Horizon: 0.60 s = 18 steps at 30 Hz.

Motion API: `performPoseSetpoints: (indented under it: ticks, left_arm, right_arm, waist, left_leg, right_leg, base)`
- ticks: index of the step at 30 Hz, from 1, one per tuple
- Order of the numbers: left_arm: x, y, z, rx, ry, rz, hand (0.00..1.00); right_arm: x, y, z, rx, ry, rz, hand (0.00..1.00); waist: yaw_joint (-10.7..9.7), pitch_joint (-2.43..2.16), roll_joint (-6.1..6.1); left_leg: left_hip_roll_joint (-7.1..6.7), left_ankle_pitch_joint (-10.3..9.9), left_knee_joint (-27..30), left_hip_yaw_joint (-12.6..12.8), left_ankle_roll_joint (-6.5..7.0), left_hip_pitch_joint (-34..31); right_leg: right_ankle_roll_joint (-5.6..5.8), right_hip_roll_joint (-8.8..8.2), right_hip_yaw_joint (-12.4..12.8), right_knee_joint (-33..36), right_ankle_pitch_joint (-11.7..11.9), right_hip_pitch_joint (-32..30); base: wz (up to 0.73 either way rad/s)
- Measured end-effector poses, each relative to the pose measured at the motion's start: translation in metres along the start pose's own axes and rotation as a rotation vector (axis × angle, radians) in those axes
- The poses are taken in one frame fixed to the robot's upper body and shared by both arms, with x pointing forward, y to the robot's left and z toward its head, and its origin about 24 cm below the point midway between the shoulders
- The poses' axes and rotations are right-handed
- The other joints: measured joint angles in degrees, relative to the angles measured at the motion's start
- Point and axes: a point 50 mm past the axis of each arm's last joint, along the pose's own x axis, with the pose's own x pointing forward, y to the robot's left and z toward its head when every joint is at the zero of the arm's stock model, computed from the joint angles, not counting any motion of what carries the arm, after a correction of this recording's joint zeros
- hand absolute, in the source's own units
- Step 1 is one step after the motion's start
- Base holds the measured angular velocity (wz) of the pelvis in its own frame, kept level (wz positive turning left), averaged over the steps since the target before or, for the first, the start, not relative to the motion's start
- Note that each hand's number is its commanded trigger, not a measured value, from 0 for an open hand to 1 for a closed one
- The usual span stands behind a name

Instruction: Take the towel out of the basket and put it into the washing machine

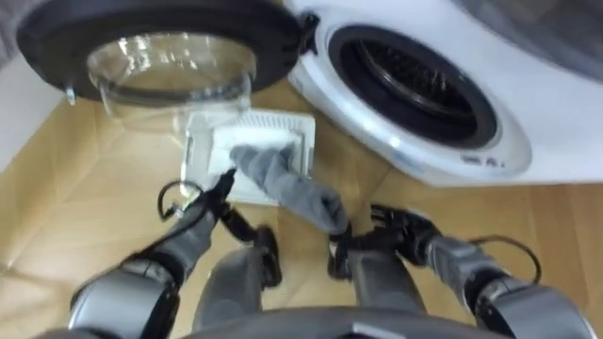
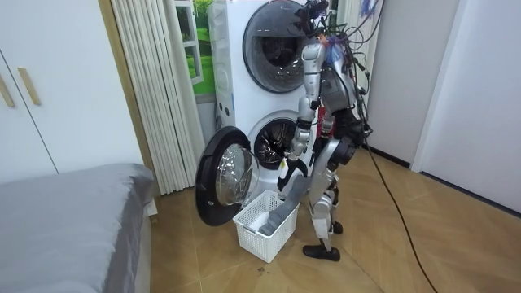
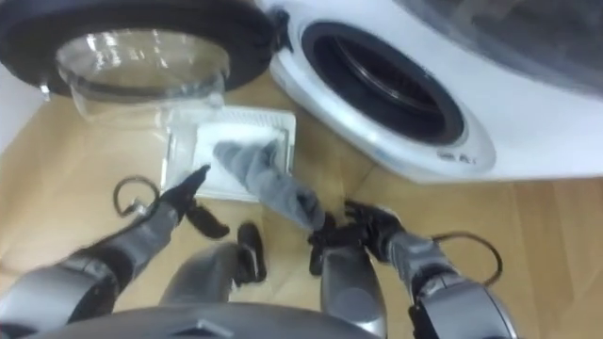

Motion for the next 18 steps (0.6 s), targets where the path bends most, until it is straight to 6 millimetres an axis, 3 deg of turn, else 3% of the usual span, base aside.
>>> performPoseSetpoints:
  ticks: [2,4,7,13,16,18]
  left_arm:
    - [0.003,0.006,0.010,0.060,-0.034,0.015,0.00]
    - [0.007,0.017,0.028,0.146,-0.095,0.043,0.00]
    - [0.010,0.034,0.055,0.283,-0.212,0.110,0.00]
    - [0.011,0.056,0.095,0.431,-0.350,0.203,0.00]
    - [0.010,0.059,0.102,0.447,-0.380,0.238,0.00]
    - [0.010,0.063,0.102,0.460,-0.383,0.256,0.00]
  right_arm:
    - [0.001,0.000,0.009,-0.007,-0.038,0.000,0.00]
    - [0.003,0.001,0.026,-0.028,-0.101,-0.008,0.00]
    - [0.004,0.004,0.049,-0.079,-0.178,-0.010,0.00]
    - [0.003,0.010,0.091,-0.122,-0.316,0.003,0.00]
    - [0.002,0.013,0.098,-0.120,-0.356,0.009,0.00]
    - [0.001,0.015,0.105,-0.096,-0.393,0.018,0.00]
  waist:
    - [-1.09,0.18,0.13]
    - [-2.05,0.81,0.47]
    - [-2.53,1.25,0.47]
    - [-3.72,1.44,0.45]
    - [-4.13,1.52,0.39]
    - [-4.77,1.53,0.40]
  left_leg:
    - [-0.04,0.12,1.07,0.27,0.23,-3.02]
    - [0.38,0.13,3.30,0.50,0.38,-7.70]
    - [0.72,-0.05,6.30,0.92,0.66,-14.05]
    - [2.43,-1.29,13.30,0.95,0.97,-24.10]
    - [3.75,-3.36,17.57,1.01,1.13,-27.36]
    - [3.89,-4.36,19.85,0.65,1.08,-29.73]
  right_leg:
    - [-0.04,-0.41,0.26,1.62,0.01,-3.42]
    - [-0.25,-0.62,0.59,4.06,0.13,-8.12]
    - [-0.60,-0.89,1.01,6.73,0.24,-14.62]
    - [-1.37,-0.67,1.02,11.69,-0.21,-23.74]
    - [-1.78,-0.37,1.09,15.01,-1.56,-26.91]
    - [-1.97,-0.35,1.10,17.40,-2.30,-29.22]
  base:
    - [-0.03]
    - [-0.04]
    - [-0.05]
    - [-0.03]
    - [-0.11]
    - [-0.05]
